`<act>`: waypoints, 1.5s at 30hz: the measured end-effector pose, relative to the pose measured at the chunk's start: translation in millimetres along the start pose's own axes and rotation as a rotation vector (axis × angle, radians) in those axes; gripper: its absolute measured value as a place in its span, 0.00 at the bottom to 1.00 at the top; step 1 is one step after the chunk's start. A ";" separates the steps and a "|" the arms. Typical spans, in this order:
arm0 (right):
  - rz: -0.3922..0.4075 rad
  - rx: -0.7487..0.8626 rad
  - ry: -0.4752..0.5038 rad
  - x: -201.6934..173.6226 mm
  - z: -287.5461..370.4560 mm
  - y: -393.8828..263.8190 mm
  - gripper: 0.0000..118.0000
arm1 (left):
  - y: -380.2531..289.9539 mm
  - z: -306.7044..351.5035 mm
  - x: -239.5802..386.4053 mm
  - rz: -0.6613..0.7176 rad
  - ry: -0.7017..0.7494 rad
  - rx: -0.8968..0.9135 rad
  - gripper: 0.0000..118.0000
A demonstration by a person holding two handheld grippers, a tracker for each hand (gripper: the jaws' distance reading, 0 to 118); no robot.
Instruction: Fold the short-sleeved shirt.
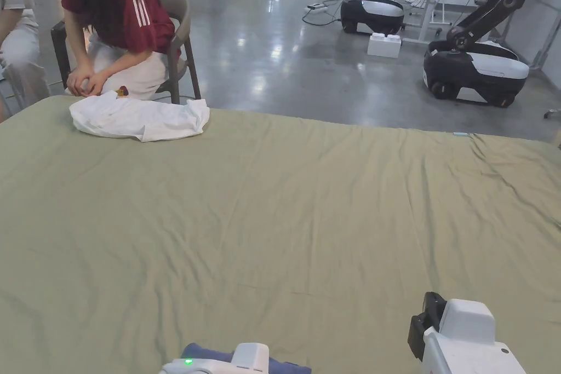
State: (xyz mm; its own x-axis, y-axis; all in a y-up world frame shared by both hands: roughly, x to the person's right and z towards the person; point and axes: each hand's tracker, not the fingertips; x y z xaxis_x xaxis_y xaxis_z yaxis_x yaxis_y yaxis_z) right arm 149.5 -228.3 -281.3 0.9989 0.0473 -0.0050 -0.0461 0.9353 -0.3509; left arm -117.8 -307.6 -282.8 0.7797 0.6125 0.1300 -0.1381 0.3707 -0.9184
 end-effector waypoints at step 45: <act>0.059 0.123 0.145 -78.8 55.6 19.3 0.00 | 22.3 189.5 -11.5 -0.383 0.761 1.063 0.01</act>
State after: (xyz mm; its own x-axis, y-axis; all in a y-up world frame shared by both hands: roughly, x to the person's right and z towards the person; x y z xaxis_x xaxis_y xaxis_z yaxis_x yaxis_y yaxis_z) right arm 69.2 -194.4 -235.6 0.9852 0.0604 -0.1602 -0.0966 0.9686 -0.2292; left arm -245.6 -174.1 -234.0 0.9681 -0.0547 -0.2445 0.0315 0.9947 -0.0979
